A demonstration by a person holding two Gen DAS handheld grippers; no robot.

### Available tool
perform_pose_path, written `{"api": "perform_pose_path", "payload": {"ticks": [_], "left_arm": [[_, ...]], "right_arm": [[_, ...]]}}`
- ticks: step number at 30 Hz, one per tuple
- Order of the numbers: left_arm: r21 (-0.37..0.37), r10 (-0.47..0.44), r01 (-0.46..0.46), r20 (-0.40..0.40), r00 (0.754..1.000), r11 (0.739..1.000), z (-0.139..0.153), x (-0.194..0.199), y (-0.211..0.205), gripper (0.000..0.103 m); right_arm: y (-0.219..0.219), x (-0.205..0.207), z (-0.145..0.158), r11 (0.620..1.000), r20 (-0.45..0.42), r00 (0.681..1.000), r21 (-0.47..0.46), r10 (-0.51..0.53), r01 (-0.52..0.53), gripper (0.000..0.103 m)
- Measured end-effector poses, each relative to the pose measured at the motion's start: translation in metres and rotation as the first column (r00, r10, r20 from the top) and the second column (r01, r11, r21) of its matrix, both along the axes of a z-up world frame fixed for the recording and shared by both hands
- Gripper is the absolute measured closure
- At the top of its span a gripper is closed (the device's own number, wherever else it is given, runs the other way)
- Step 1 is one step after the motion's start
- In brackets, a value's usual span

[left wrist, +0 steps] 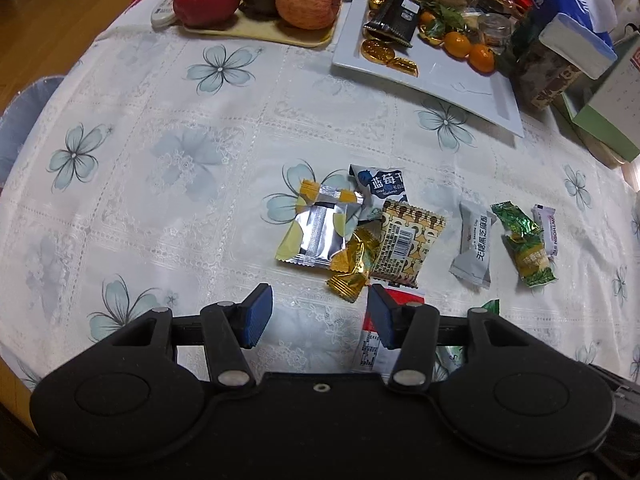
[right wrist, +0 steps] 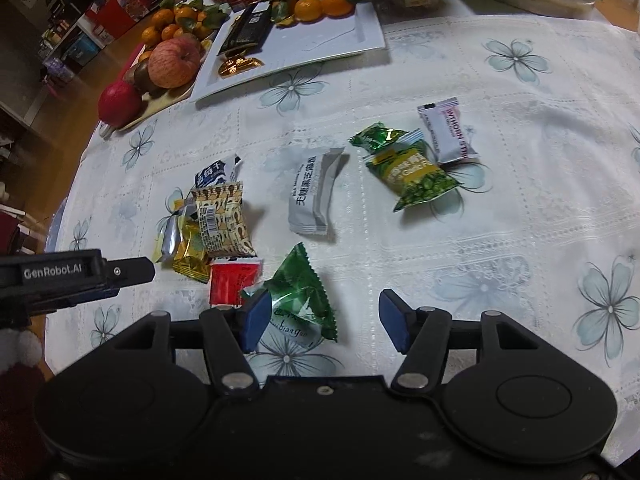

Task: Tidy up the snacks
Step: 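Grasp the red-and-white bar with the left tool while the right tool grasps the green pouch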

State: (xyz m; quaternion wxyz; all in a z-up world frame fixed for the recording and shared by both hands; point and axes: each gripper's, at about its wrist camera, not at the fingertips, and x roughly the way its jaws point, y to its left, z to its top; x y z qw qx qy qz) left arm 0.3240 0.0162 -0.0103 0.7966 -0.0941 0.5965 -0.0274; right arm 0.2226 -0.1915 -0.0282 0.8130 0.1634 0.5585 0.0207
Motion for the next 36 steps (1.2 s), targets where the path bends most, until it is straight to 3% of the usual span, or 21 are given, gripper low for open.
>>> {"api": "perform_pose_path", "payload": {"ticks": [5, 13, 15, 21, 36], "left_arm": [[-0.021, 0.033, -0.034, -0.021, 0.999, 0.999, -0.003, 0.007, 0.003, 0.046], [-0.064, 0.039, -0.040, -0.027, 0.999, 0.997, -0.001, 0.014, 0.001, 0.046], [-0.067, 0.039, -0.041, -0.031, 0.999, 0.997, -0.002, 0.015, -0.001, 0.046], [-0.066, 0.002, -0.006, -0.058, 0.998, 0.998, -0.011, 0.012, -0.015, 0.046], [0.011, -0.123, 0.125, -0.119, 0.985, 0.992, -0.043, -0.003, -0.062, 0.046]], "right_arm": [[0.026, 0.005, -0.013, 0.997, -0.005, 0.998, -0.050, 0.061, -0.061, 0.038], [0.042, 0.011, -0.027, 0.996, -0.031, 0.998, -0.060, 0.063, -0.065, 0.038], [0.042, 0.013, -0.030, 0.996, -0.047, 0.997, -0.065, 0.061, -0.064, 0.045], [0.030, 0.011, -0.032, 0.999, -0.068, 0.997, -0.027, 0.038, -0.040, 0.061], [-0.035, -0.002, -0.022, 0.993, -0.122, 0.986, 0.013, -0.118, 0.120, 0.062]]}}
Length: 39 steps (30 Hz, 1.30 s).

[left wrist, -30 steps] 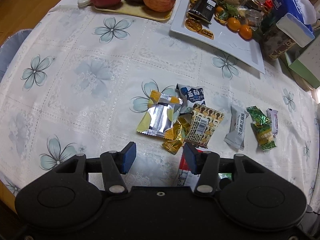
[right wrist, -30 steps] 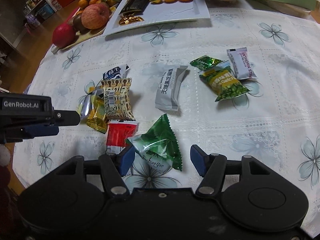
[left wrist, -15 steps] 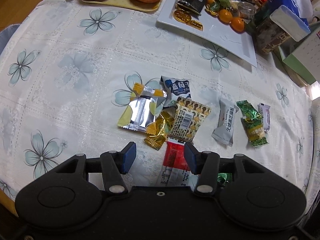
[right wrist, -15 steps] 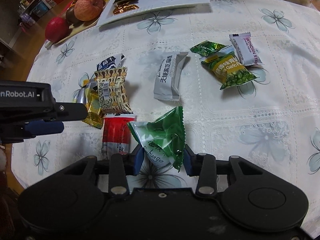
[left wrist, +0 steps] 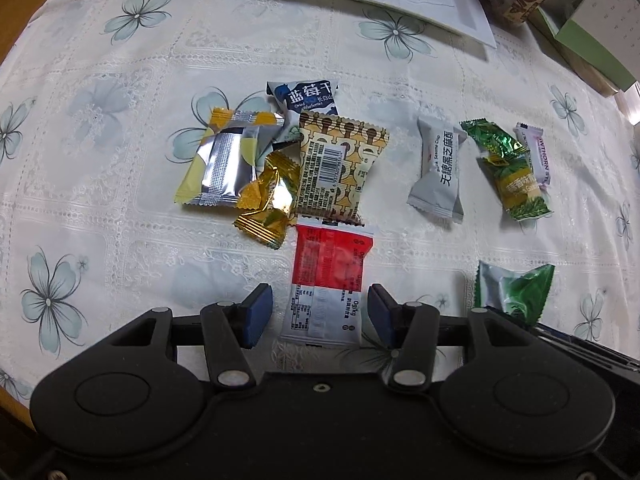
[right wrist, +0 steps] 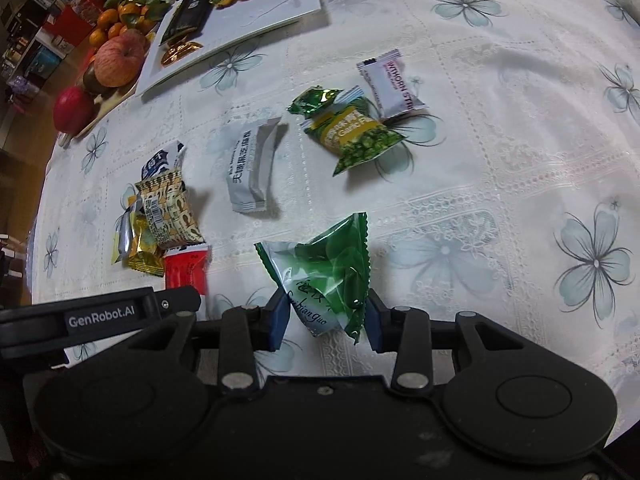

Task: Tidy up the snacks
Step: 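Grasp the red-and-white bar with the left tool while the right tool grasps the green pouch, then carry the red-and-white bar and green pouch over the gold tray with both tools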

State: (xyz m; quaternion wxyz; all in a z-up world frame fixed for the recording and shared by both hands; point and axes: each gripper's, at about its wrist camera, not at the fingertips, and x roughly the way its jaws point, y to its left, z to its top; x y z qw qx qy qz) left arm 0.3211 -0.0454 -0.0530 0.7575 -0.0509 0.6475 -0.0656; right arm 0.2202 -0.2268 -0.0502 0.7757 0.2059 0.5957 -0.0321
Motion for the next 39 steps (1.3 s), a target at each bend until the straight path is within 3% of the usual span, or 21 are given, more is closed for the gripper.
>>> {"api": "perform_pose_path", "payload": {"ticks": [8, 13, 15, 24, 29, 39], "left_arm": [[0.017, -0.007, 0.007, 0.021, 1.000, 1.000, -0.007, 0.001, -0.009, 0.046], [0.017, 0.010, -0.011, 0.032, 0.999, 1.000, -0.007, 0.001, -0.009, 0.048], [0.010, 0.012, -0.012, 0.042, 0.999, 1.000, -0.006, 0.001, -0.008, 0.058], [-0.047, 0.034, -0.033, 0.019, 0.999, 0.998, -0.003, 0.001, 0.001, 0.060], [-0.053, 0.008, -0.006, 0.035, 0.999, 0.999, 0.008, -0.007, -0.002, 0.060], [-0.080, -0.022, 0.030, 0.104, 0.994, 0.996, 0.041, -0.048, 0.015, 0.060]], "right_arm": [[-0.009, -0.007, 0.003, 0.996, -0.037, 0.999, 0.086, -0.034, 0.037, 0.062], [-0.009, -0.007, 0.007, 0.995, -0.030, 0.999, 0.091, -0.033, 0.036, 0.062], [-0.009, -0.007, 0.007, 0.995, -0.026, 0.999, 0.092, -0.034, 0.036, 0.062], [-0.009, -0.008, 0.012, 0.997, -0.001, 1.000, 0.076, -0.025, 0.025, 0.062], [-0.014, -0.009, 0.012, 0.992, -0.008, 0.999, 0.118, -0.043, 0.044, 0.062], [-0.017, -0.018, 0.022, 0.998, 0.073, 0.996, 0.023, -0.052, 0.051, 0.062]]}}
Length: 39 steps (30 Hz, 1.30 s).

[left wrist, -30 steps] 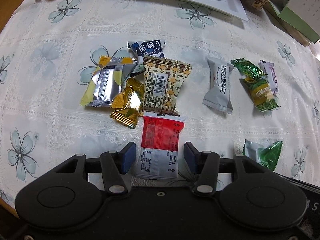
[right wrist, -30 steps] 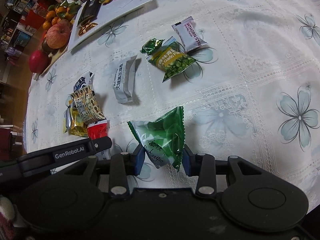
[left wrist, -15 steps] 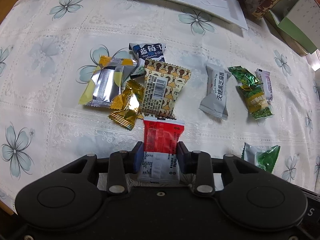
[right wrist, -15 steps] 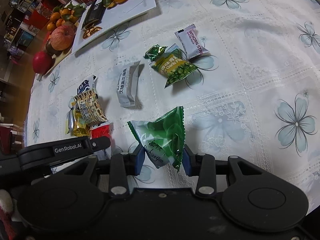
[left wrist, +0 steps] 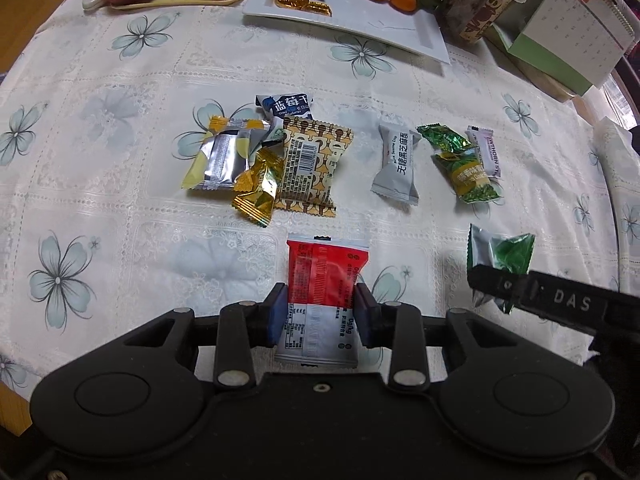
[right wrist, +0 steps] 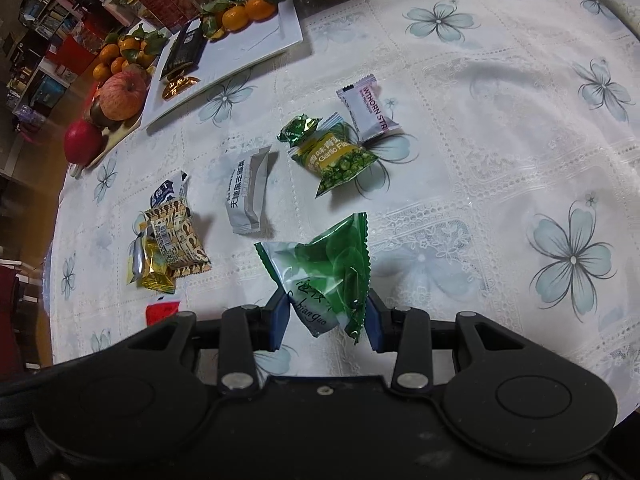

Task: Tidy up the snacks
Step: 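Carry the red-and-white bar and green pouch over the gold tray with both tools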

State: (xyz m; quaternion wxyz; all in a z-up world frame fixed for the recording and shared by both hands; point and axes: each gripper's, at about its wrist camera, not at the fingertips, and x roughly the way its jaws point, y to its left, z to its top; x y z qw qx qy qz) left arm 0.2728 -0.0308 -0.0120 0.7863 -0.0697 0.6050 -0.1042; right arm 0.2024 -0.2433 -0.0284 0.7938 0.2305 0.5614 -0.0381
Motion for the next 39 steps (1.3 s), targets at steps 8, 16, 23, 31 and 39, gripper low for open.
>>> {"api": "perform_pose_path", "payload": {"ticks": [8, 16, 23, 31, 39], "left_arm": [[-0.018, 0.015, -0.013, 0.104, 0.994, 1.000, 0.018, -0.056, 0.026, 0.060], [-0.026, 0.013, -0.009, 0.157, 0.988, 1.000, 0.021, -0.116, 0.042, 0.060], [-0.021, -0.018, 0.021, 0.144, 0.989, 1.000, 0.013, -0.158, 0.038, 0.060], [-0.009, -0.007, 0.008, 0.119, 0.993, 1.000, 0.004, -0.191, 0.042, 0.060], [0.021, 0.024, -0.026, 0.091, 0.996, 0.999, -0.004, -0.208, 0.050, 0.060]], "right_arm": [[0.002, -0.038, 0.027, 0.997, 0.157, 0.987, -0.081, 0.020, -0.008, 0.062], [0.005, -0.103, 0.047, 0.994, 0.313, 0.949, -0.109, 0.018, 0.017, 0.062], [0.015, -0.164, 0.042, 0.998, 0.346, 0.938, -0.060, -0.003, 0.025, 0.062], [0.032, -0.218, 0.029, 1.000, 0.318, 0.948, -0.009, -0.013, 0.016, 0.062], [0.043, -0.252, 0.018, 1.000, 0.288, 0.958, 0.021, -0.013, 0.007, 0.062]]}}
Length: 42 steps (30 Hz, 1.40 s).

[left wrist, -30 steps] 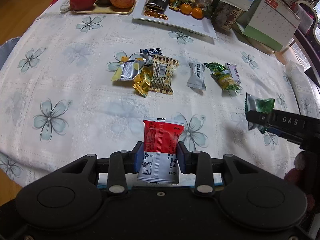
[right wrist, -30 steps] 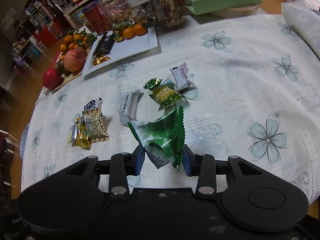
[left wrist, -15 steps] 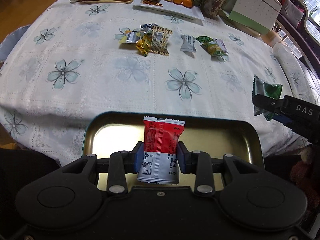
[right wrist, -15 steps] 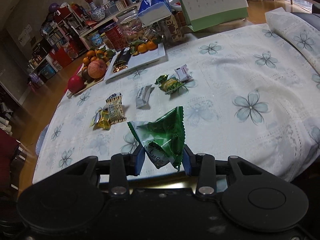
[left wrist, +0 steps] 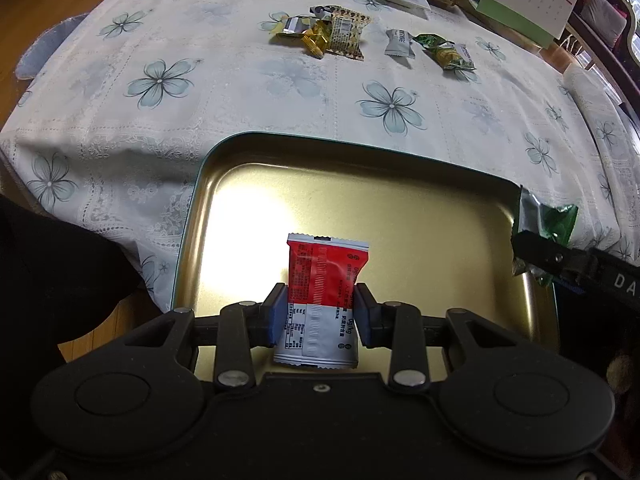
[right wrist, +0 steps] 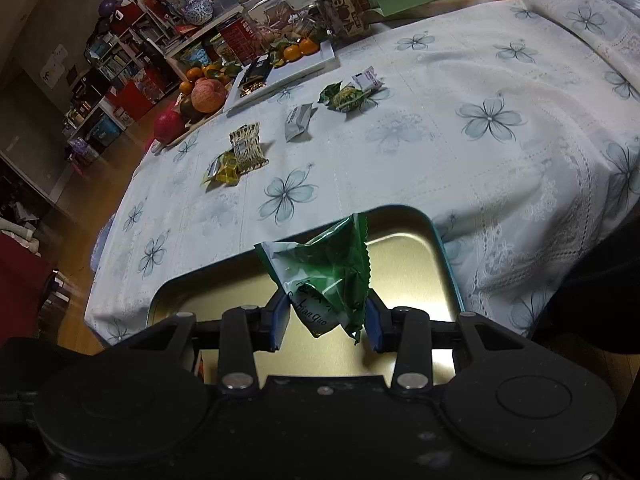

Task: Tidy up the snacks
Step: 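Carry the red-and-white bar and green pouch over the gold tray with both tools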

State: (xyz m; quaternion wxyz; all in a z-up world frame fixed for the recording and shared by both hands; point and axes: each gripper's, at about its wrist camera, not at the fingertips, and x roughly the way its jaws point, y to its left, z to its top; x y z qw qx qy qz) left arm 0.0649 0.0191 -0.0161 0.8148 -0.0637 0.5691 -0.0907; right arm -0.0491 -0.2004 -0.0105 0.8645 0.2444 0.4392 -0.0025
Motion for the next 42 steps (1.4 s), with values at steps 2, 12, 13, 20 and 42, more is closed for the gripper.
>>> {"api": "perform_pose_path", "payload": {"ticks": [2, 12, 13, 20, 42], "left_arm": [[-0.006, 0.012, -0.012, -0.007, 1.000, 1.000, -0.001, -0.003, 0.003, 0.060], [0.016, 0.046, -0.045, -0.024, 0.999, 0.999, -0.003, -0.015, 0.008, 0.060], [0.017, 0.050, -0.050, -0.027, 0.998, 0.999, -0.003, -0.015, 0.009, 0.060], [0.046, 0.066, -0.064, -0.033, 0.997, 0.997, -0.005, -0.017, 0.009, 0.059], [0.075, 0.075, -0.073, -0.023, 0.997, 0.994, -0.005, -0.016, 0.009, 0.059]], "right_arm": [[0.003, -0.009, -0.004, 1.000, -0.014, 1.000, 0.009, 0.004, -0.004, 0.062], [0.014, -0.028, -0.020, 0.998, -0.122, 0.992, 0.049, 0.040, -0.034, 0.062], [0.014, -0.028, -0.021, 0.998, -0.129, 0.991, 0.050, 0.041, -0.035, 0.062], [0.014, -0.029, -0.022, 0.999, -0.144, 0.989, 0.045, 0.034, -0.028, 0.062], [0.017, -0.029, -0.019, 0.999, -0.140, 0.990, -0.010, 0.034, -0.036, 0.057]]}}
